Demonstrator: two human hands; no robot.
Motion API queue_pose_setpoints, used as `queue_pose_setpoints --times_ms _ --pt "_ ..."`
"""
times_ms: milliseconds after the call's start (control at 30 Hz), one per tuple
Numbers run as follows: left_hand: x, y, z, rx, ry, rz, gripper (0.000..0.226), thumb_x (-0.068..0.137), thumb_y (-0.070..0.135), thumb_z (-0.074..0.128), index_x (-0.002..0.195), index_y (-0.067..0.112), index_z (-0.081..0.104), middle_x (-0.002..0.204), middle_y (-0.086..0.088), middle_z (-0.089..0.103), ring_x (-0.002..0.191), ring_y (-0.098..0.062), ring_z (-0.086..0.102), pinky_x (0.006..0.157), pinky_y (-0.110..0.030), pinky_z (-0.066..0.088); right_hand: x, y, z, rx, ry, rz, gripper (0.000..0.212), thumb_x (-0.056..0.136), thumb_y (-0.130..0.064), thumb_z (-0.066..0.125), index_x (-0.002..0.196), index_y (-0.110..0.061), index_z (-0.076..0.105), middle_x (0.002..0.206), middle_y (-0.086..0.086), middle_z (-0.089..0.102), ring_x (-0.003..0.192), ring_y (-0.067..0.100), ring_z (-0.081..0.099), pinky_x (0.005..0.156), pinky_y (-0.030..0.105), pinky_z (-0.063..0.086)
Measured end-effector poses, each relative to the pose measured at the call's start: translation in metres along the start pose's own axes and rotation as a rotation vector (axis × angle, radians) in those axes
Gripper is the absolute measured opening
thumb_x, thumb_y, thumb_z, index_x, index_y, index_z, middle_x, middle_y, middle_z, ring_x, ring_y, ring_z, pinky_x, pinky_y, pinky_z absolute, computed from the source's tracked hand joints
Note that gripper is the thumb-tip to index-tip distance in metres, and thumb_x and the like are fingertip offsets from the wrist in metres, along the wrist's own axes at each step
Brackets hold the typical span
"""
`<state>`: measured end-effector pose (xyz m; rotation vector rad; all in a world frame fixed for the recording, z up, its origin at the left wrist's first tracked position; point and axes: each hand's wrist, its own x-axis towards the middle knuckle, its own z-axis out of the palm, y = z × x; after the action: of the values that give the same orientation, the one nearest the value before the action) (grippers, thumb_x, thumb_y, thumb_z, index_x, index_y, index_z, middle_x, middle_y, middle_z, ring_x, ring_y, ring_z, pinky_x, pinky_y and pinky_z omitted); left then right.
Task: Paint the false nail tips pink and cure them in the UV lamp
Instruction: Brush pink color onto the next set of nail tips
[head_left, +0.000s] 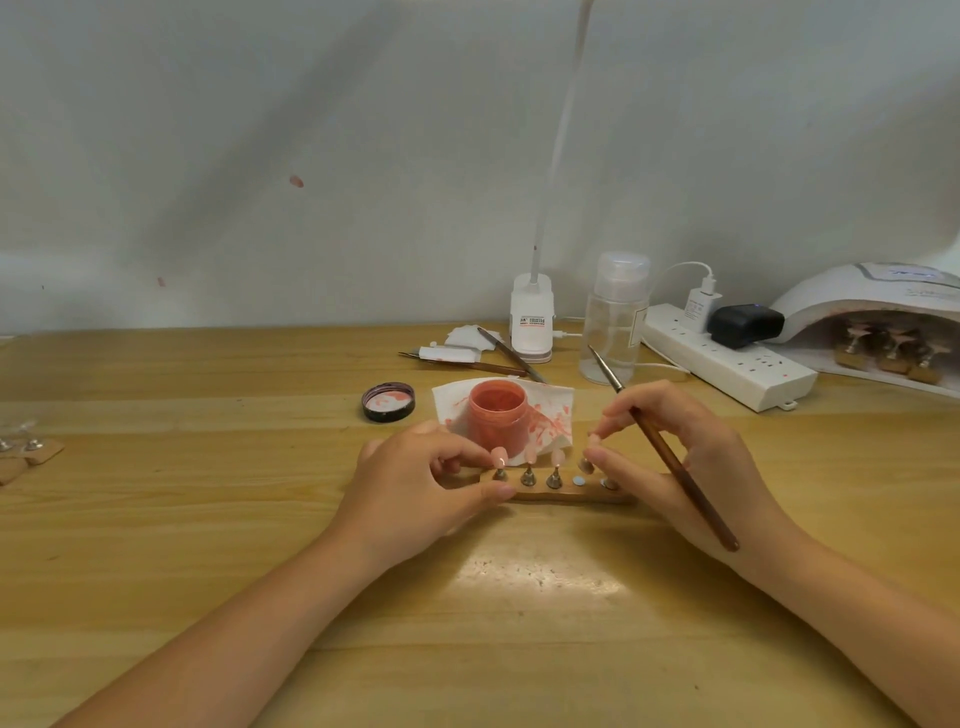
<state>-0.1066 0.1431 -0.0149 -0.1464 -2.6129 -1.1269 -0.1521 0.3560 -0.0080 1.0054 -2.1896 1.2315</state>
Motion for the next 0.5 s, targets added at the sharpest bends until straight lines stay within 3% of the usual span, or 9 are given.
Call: queue_pose_setpoints --times_ms 100,267,400,500 --pt "0.0013 -0.001 0.001 -0.038 0.0 0.006 0.015 0.066 0.042 0.073 0.076 0.05 0.064 0.068 0.013 0.052 0.067 0.002 0.045 0.073 -0.027 0.034 -0.0005 0.0039 -0.0007 0.001 -0.04 -0.012 0.028 0.069 -0.039 0.063 0.093 -0.034 0.05 0.081 -0.017 0.062 0.087 -0.007 0.059 0.083 0.006 0.042" --pt "0.0017 -0.0022 0.0011 -0.063 -0.015 0.015 0.016 0.07 0.033 0.074 0.082 0.043 0.069 0.068 0.01 0.055 0.065 -0.004 0.046 0.063 -0.02 0.036 -0.0029 0.0086 0.0011 -0.046 -0.106 -0.012 0.028 0.069 -0.045 0.061 0.094 -0.039 0.049 0.083 -0.019 0.061 0.09 -0.009 0.057 0.08 0.0 0.038" --pt "0.0017 -0.0009 0.0014 -0.032 -0.042 0.008 0.021 0.059 0.051 0.072 0.078 0.051 0.063 0.07 0.012 0.055 0.068 0.0 0.046 0.077 -0.031 0.039 -0.0026 0.0092 0.0012 -0.045 -0.109 0.005 0.029 0.067 -0.048 0.06 0.093 -0.04 0.049 0.083 -0.02 0.061 0.09 -0.012 0.056 0.078 -0.001 0.038" --pt "0.0001 0.003 0.0013 0.014 -0.05 0.033 0.024 0.061 0.045 0.076 0.073 0.055 0.058 0.069 0.012 0.053 0.069 0.0 0.046 0.084 -0.042 0.041 -0.0028 0.0059 -0.0003 -0.056 -0.068 -0.026 0.034 0.067 -0.051 0.059 0.095 -0.032 0.053 0.088 -0.017 0.061 0.091 -0.005 0.057 0.078 0.001 0.04"
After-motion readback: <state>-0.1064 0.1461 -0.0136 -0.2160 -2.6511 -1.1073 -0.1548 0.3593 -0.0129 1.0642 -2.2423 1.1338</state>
